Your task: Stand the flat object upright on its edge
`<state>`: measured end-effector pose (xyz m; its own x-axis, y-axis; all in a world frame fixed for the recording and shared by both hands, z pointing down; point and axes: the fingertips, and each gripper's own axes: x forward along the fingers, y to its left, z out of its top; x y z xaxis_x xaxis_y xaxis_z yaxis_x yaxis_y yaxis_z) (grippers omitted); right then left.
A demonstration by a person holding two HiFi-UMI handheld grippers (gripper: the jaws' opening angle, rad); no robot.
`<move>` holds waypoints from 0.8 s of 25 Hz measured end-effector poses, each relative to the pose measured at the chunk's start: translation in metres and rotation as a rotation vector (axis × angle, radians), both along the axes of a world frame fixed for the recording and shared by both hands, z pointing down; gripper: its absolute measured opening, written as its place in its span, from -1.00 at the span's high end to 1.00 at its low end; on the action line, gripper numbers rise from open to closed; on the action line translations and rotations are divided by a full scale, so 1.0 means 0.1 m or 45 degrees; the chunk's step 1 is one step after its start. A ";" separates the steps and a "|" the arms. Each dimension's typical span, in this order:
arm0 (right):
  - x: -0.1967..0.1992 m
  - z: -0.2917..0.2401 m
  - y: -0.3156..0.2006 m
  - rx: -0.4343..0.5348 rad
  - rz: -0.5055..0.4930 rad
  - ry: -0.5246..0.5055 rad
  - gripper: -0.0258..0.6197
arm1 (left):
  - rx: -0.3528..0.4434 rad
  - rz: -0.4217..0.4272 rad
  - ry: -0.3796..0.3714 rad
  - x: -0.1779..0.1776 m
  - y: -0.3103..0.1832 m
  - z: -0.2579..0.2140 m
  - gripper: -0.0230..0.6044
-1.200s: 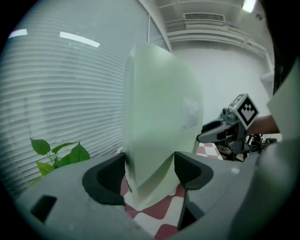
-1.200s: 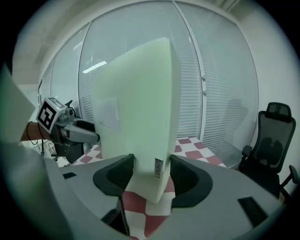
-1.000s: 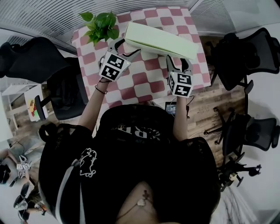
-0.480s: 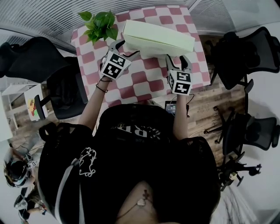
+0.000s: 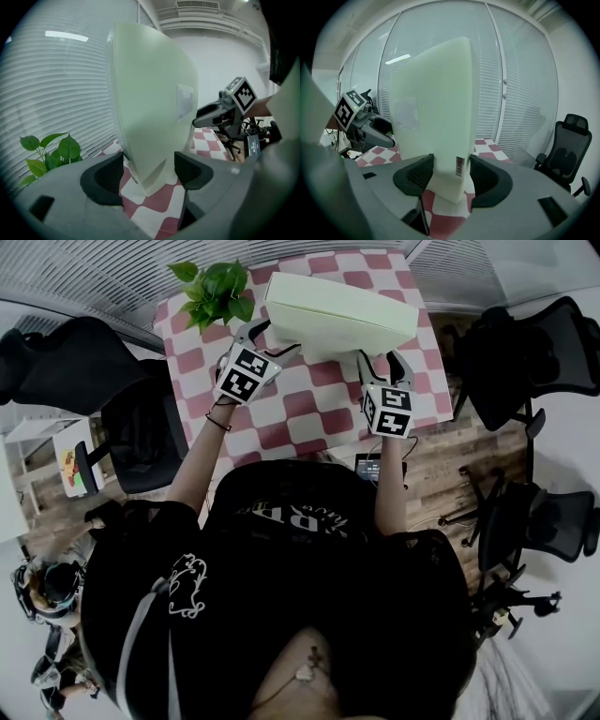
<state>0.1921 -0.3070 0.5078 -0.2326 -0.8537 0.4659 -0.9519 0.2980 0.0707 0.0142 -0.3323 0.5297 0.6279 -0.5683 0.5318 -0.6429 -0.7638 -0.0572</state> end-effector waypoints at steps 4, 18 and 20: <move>0.01 0.00 0.00 0.002 -0.003 -0.011 0.16 | -0.007 0.023 0.027 0.00 0.00 -0.02 -0.16; 0.02 0.02 0.00 -0.013 0.001 -0.027 0.16 | -0.033 0.044 0.065 -0.03 0.04 -0.04 -0.16; 0.02 0.02 0.00 -0.012 0.002 -0.027 0.16 | -0.031 0.037 0.065 -0.05 0.03 -0.05 -0.16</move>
<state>0.1939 -0.3073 0.5095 -0.2409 -0.8498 0.4688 -0.9537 0.2969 0.0480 0.0087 -0.3294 0.5252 0.6707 -0.5369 0.5118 -0.6220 -0.7830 -0.0063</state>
